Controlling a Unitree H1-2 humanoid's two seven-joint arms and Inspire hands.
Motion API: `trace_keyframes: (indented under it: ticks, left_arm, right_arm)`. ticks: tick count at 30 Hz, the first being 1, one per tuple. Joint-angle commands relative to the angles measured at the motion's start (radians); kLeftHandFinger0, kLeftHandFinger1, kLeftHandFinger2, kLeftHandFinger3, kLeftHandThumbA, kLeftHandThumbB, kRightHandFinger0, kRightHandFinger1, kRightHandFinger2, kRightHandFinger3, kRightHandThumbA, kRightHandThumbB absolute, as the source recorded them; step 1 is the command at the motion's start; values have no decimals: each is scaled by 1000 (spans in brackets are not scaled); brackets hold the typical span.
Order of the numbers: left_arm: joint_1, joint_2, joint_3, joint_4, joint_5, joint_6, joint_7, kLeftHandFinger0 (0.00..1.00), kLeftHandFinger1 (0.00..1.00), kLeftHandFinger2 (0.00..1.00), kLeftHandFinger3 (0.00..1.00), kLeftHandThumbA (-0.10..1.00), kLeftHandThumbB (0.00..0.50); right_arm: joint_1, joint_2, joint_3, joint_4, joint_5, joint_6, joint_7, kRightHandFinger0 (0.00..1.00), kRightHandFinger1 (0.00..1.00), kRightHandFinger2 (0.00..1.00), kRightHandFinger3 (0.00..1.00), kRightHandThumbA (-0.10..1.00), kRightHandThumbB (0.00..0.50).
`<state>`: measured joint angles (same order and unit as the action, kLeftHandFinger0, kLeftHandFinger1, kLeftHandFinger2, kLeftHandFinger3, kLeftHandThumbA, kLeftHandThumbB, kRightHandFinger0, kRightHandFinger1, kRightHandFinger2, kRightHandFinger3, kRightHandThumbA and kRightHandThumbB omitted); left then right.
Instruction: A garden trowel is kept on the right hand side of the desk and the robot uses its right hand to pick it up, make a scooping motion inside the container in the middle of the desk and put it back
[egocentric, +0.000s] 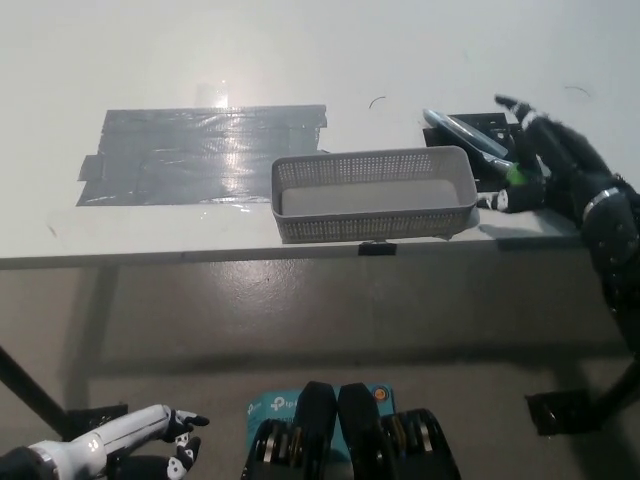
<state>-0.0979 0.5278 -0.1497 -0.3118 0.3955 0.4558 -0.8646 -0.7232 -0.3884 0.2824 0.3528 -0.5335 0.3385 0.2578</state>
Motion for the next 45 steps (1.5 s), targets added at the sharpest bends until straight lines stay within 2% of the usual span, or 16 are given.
trace_keyframes:
  ticks: [1,7,13,15,21,22,23,26,29,33,34,35,37,38,39,45]
  left_arm:
    - [-24,12,6,-33,29,14,-37,1000,998,1000,1000,914,268]
    - [-20,1,13,-34,32,14,-48,1000,1000,1000,1000,898,250]
    - [-29,-8,26,-32,72,14,-84,1000,1000,1000,1000,923,281]
    - [-36,-11,23,-34,69,14,-88,1000,1000,1000,1000,919,273]
    - [-29,-16,29,-52,91,14,-97,1000,1000,1000,1000,959,286]
    - [-30,-16,32,-54,93,14,-101,1000,1000,1000,1000,960,286]
    - [-30,-15,30,-51,89,14,-99,1000,1000,1000,1000,991,305]
    - [-42,-20,36,-43,89,14,-107,1000,1000,1000,1000,1000,318]
    - [-49,-21,36,-43,83,14,-110,1000,1000,1000,1000,1000,320]
    - [-52,-14,29,-51,85,14,-96,1000,1000,996,1000,1000,371]
    - [-50,-16,34,-53,82,14,-100,1000,1000,987,1000,1000,361]
    - [-49,-10,31,-54,82,14,-96,1000,1000,966,1000,1000,378]
    - [-48,-5,30,-56,78,14,-93,1000,998,962,1000,1000,387]
    - [-48,-7,32,-52,77,14,-97,1000,1000,960,1000,1000,402]
    - [-52,-6,33,-50,73,14,-101,1000,1000,964,1000,1000,404]
    - [-64,-3,30,-58,69,14,-111,1000,1000,972,1000,1000,379]
  right_arm:
    - [-49,-36,0,80,-12,-13,-7,1000,1000,1000,1000,930,500]
    - [-76,-62,8,256,-17,-93,-61,1000,1000,1000,1000,820,485]
    - [-120,-81,21,305,-24,-99,-57,1000,1000,1000,1000,883,483]
    - [-117,-67,19,332,-9,-134,-73,1000,1000,1000,1000,775,462]
    - [-99,-41,57,318,20,-198,10,1000,1000,1000,1000,594,268]
    - [-100,-39,58,320,23,-201,10,1000,1000,1000,1000,592,267]
    - [-100,-29,56,331,47,-234,29,1000,1000,1000,1000,466,215]
    - [-88,-11,56,317,74,-229,69,973,1000,1000,1000,397,174]
    - [-80,0,72,327,75,-226,106,878,883,1000,1000,360,144]
    - [-75,-5,105,342,43,-191,126,924,920,1000,1000,360,115]
    - [-79,-5,117,365,36,-175,138,962,957,1000,1000,316,70]
    - [-79,-10,125,380,31,-140,155,875,876,951,1000,101,3]
    - [-81,-24,149,400,9,-110,168,667,694,800,1000,-89,0]
    - [-83,-27,158,418,1,-101,164,408,496,691,1000,-100,0]
    - [-87,-28,160,433,0,-79,161,327,430,649,1000,-100,0]
    - [-110,-39,186,510,-10,-45,160,425,517,699,1000,-100,0]
